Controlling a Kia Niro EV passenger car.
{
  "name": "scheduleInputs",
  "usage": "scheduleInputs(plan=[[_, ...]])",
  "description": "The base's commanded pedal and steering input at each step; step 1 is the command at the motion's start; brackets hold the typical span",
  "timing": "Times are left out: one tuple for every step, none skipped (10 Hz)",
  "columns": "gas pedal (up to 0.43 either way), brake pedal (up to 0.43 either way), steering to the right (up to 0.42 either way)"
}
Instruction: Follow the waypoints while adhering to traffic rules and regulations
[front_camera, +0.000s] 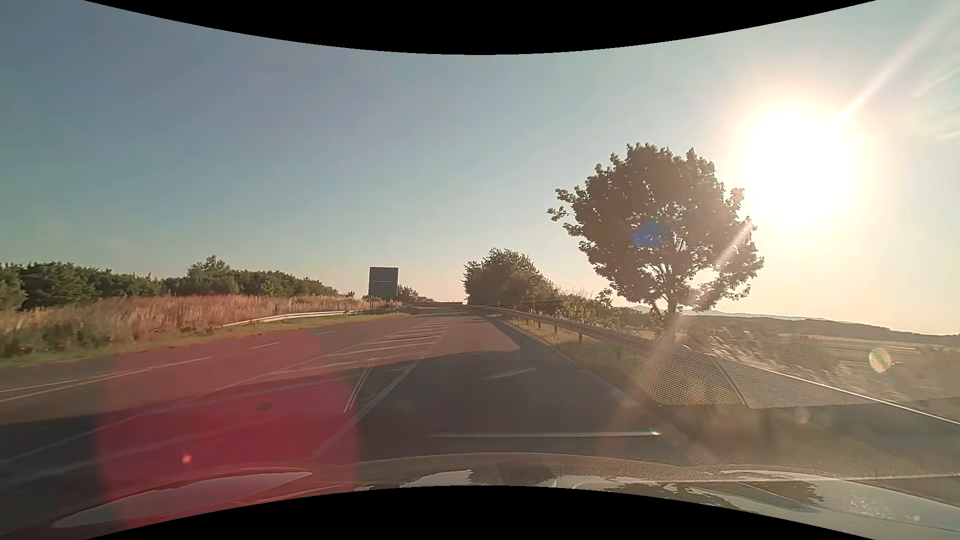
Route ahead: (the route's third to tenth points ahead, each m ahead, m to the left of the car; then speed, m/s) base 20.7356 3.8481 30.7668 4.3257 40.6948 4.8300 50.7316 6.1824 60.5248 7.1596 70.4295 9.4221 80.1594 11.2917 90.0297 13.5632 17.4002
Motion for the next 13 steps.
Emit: scheduleInputs(plan=[[0.189,0.0,-0.012],[0.189,0.0,-0.012],[0.189,0.0,-0.012],[0.189,0.0,-0.012],[0.189,0.0,-0.011],[0.189,0.0,-0.012],[0.209,0.0,-0.012],[0.209,0.0,-0.012],[0.209,0.0,-0.012],[0.209,0.0,-0.012],[0.209,0.0,-0.012],[0.209,0.0,-0.011],[0.209,0.0,-0.012]])
